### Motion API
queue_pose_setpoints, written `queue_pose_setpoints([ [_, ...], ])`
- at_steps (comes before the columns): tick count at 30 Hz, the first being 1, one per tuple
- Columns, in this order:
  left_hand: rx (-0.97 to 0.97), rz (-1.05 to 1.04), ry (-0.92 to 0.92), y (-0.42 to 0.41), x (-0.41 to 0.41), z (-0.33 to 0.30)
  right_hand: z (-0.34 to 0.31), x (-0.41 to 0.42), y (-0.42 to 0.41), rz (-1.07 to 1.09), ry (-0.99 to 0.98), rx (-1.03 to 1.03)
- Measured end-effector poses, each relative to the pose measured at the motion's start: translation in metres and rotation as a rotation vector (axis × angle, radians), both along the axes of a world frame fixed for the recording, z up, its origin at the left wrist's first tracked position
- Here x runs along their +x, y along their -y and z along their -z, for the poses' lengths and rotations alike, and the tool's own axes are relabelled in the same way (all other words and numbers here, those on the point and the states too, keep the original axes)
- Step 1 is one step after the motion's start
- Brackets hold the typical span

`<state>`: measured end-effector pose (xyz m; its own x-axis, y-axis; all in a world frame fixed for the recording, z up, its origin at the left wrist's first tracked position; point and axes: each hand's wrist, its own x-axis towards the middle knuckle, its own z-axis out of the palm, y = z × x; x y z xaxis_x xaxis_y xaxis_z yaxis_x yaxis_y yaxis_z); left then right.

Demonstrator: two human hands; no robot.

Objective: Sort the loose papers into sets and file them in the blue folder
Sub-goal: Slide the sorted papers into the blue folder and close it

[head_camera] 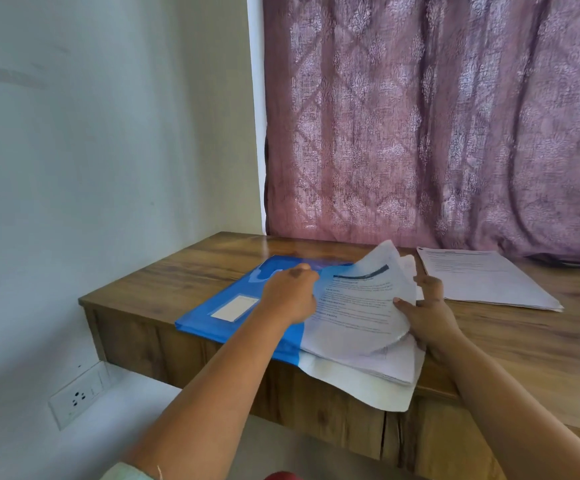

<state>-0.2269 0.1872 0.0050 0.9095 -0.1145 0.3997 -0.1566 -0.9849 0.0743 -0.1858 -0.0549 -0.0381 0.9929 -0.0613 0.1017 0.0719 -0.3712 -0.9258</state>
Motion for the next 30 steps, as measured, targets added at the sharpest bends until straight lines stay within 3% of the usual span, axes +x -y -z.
queue_pose_setpoints([
  [4,-0.040,0.017,0.031,0.000,-0.004,0.000,-0.010,0.013,0.003,-0.003,0.018,0.140],
  [6,-0.053,0.024,0.028,0.000,-0.007,0.001,-0.011,0.016,0.003,-0.037,0.002,0.114],
  [12,-0.008,-0.001,0.055,0.002,-0.009,0.003,-0.014,0.012,-0.006,-0.337,-0.208,0.156],
  [18,0.065,-0.001,0.038,0.012,-0.008,0.010,-0.003,0.022,-0.023,-0.356,-0.211,0.457],
  [25,-0.089,0.194,0.147,0.023,-0.018,0.006,-0.015,0.023,-0.055,-0.479,-0.231,0.307],
  [30,-0.132,0.351,0.284,0.028,-0.020,0.008,-0.016,0.022,-0.073,-0.451,-0.098,0.173],
])
